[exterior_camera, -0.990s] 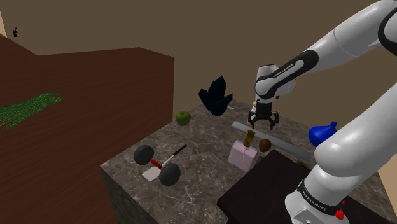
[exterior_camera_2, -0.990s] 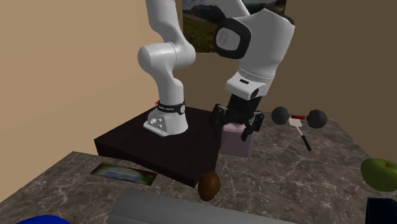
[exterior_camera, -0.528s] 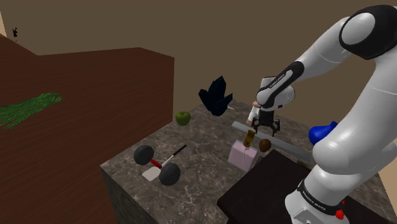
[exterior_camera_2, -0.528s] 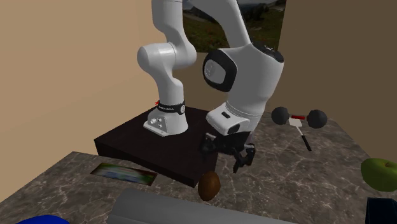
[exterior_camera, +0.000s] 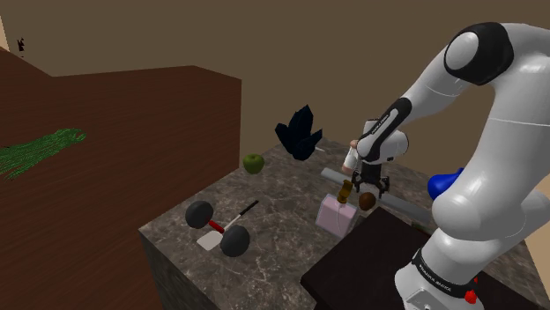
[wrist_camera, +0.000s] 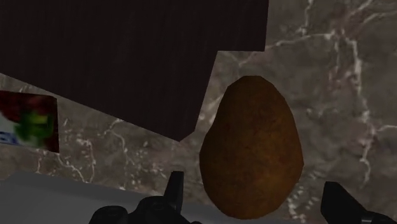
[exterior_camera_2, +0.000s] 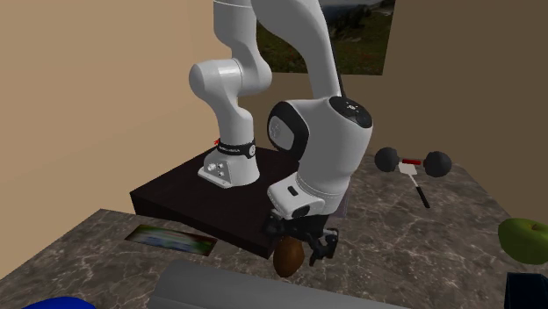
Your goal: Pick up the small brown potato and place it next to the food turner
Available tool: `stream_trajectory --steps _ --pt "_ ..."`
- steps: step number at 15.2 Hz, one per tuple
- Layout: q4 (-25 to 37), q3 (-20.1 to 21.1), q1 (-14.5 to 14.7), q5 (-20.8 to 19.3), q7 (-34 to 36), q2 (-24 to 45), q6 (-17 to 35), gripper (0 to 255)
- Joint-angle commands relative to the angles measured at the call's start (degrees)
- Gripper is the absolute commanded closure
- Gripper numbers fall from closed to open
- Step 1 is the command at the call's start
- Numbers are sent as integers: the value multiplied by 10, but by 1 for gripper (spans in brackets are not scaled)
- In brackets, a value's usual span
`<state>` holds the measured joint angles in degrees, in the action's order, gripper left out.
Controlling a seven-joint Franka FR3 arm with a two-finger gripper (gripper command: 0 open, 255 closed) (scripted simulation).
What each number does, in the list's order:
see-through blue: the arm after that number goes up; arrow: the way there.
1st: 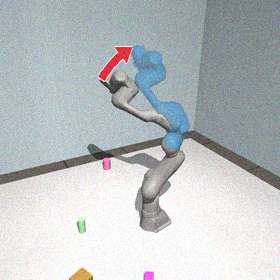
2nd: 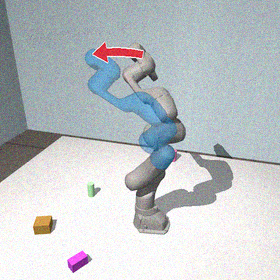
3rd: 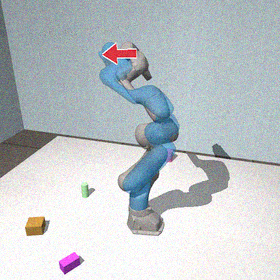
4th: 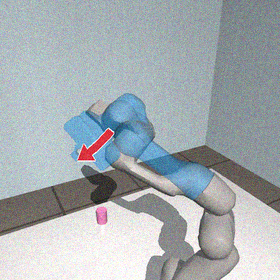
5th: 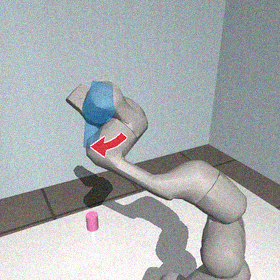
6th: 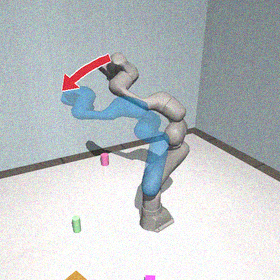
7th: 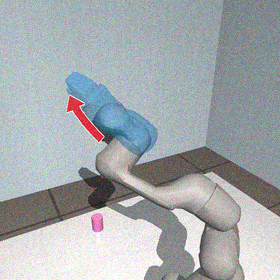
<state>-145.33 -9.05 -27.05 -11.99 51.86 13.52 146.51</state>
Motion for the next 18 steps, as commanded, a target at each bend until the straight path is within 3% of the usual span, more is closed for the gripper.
stream_trajectory --steps 1,10,11,18 --pt "-3 -1 -1 -2 2 14 18 0" --pt "-4 -2 -2 -3 2 27 31 0" --pt "-4 -2 -2 -3 2 27 31 255" --pt "-4 -2 -2 -3 2 27 31 255"
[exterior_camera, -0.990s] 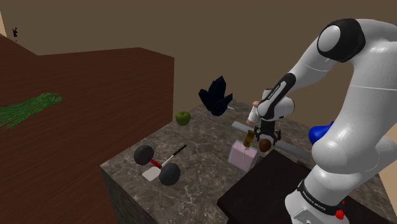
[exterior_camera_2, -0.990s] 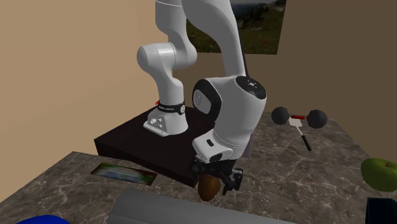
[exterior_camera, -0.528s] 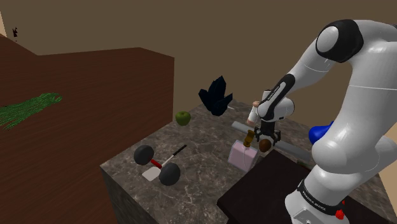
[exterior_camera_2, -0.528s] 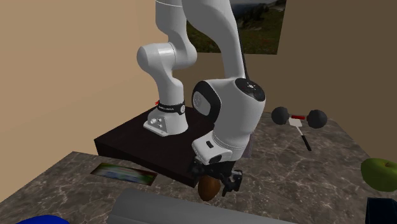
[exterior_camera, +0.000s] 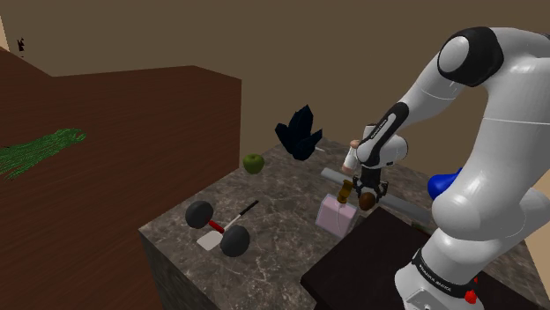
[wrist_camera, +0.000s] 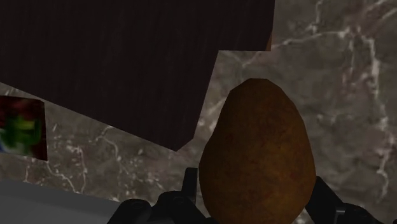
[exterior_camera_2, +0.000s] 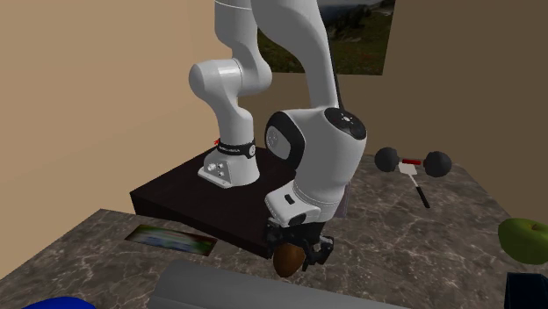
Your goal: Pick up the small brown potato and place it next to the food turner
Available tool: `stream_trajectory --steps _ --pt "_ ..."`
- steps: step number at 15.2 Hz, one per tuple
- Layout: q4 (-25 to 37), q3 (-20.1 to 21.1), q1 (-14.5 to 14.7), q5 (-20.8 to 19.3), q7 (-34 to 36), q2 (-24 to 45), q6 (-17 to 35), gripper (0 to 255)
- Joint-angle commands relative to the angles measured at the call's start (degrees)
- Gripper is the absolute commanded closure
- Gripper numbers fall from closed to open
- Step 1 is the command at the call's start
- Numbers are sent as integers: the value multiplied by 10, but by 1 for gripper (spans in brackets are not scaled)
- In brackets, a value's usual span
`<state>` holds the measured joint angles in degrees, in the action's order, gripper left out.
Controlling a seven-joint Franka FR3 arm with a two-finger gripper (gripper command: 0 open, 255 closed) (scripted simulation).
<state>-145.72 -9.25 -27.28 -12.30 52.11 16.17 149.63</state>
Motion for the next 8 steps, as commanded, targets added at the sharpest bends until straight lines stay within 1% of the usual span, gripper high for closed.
stream_trajectory --steps 1,2,8 --pt "0 0 0 0 0 0 0 255" --pt "0 0 0 0 0 0 0 255" --pt "-7 -1 1 0 -5 -54 -47 255"
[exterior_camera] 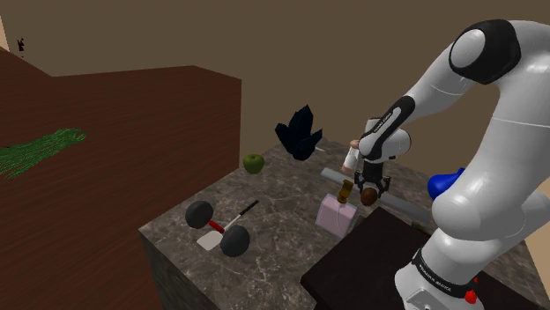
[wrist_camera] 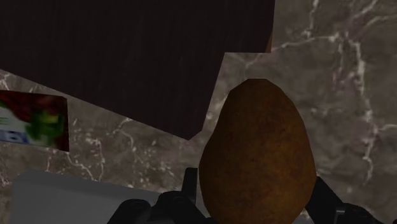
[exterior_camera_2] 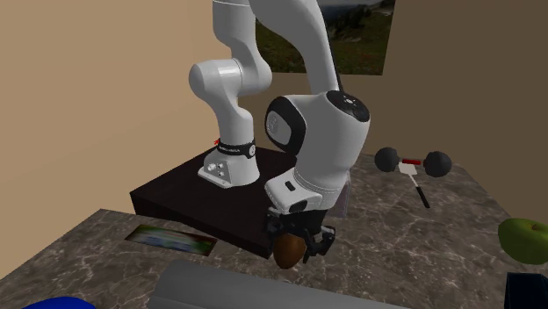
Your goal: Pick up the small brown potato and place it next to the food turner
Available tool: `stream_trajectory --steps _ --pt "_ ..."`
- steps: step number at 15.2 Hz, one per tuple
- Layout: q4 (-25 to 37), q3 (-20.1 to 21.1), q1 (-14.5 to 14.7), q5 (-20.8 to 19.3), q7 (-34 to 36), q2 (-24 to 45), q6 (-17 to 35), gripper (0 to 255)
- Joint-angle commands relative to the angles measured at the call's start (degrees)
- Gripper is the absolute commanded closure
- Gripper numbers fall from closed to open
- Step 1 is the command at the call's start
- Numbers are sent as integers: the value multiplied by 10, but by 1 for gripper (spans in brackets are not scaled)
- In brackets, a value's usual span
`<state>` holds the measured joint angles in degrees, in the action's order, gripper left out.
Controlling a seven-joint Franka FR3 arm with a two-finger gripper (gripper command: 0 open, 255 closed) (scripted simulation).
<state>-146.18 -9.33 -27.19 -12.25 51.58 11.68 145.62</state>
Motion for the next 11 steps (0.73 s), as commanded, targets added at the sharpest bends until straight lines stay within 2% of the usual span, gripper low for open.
stream_trajectory --steps 1,11 --pt "-3 0 1 0 -1 -18 -15 255" --pt "-2 0 3 1 -10 -101 -99 255"
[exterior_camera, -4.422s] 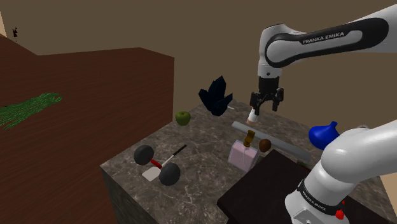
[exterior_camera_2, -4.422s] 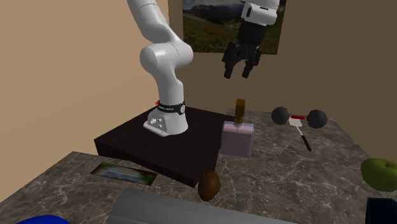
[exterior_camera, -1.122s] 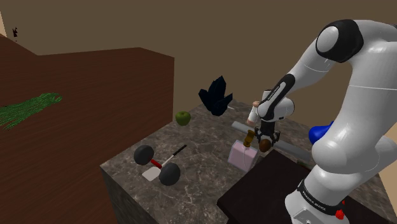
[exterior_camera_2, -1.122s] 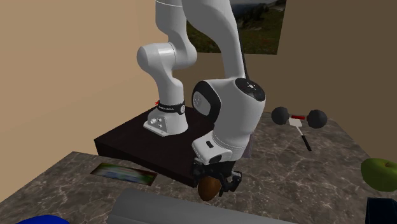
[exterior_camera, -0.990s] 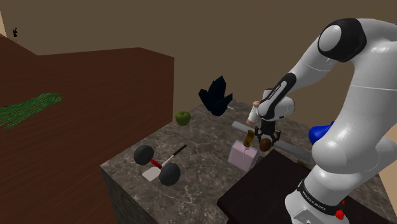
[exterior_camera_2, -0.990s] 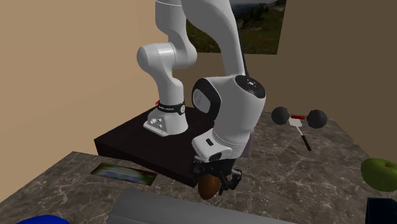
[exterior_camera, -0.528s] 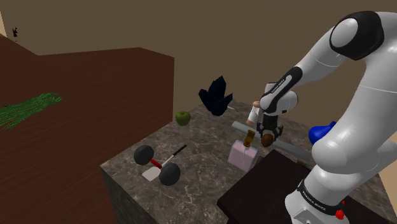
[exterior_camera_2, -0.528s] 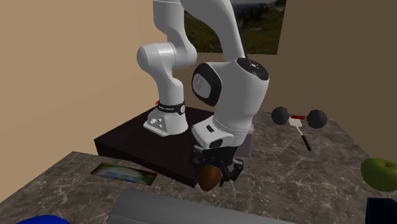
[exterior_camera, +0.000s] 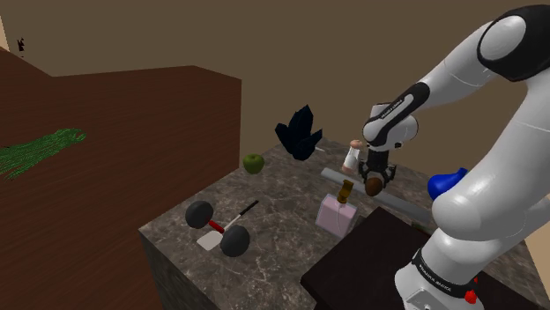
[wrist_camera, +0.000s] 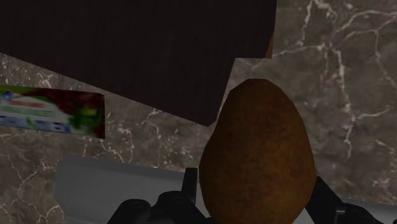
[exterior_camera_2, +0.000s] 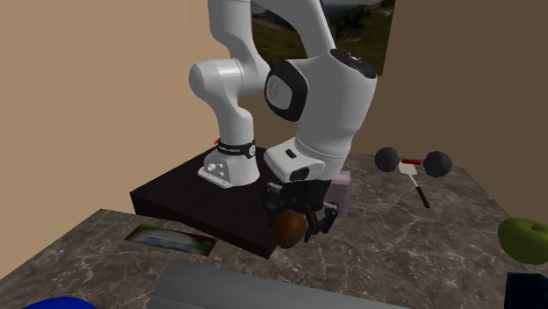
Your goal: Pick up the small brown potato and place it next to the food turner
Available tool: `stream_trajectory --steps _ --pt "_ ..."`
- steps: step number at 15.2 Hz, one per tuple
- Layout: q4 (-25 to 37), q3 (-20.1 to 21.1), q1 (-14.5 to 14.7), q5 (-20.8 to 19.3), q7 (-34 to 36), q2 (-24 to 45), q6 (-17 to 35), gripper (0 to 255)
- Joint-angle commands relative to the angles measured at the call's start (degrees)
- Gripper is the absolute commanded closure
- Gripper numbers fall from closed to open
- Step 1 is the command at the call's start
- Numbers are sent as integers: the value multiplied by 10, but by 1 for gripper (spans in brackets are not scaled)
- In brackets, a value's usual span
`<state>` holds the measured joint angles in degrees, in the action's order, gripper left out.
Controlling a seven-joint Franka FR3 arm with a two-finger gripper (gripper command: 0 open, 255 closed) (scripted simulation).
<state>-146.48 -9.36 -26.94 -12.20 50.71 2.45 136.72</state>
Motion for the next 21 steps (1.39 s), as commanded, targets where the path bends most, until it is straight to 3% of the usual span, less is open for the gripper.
stream_trajectory --steps 1,10,21 --pt "2 0 0 0 -2 -16 -18 255" --pt "15 2 2 2 -9 -76 -91 255" --pt "46 99 94 68 132 -53 -116 255"
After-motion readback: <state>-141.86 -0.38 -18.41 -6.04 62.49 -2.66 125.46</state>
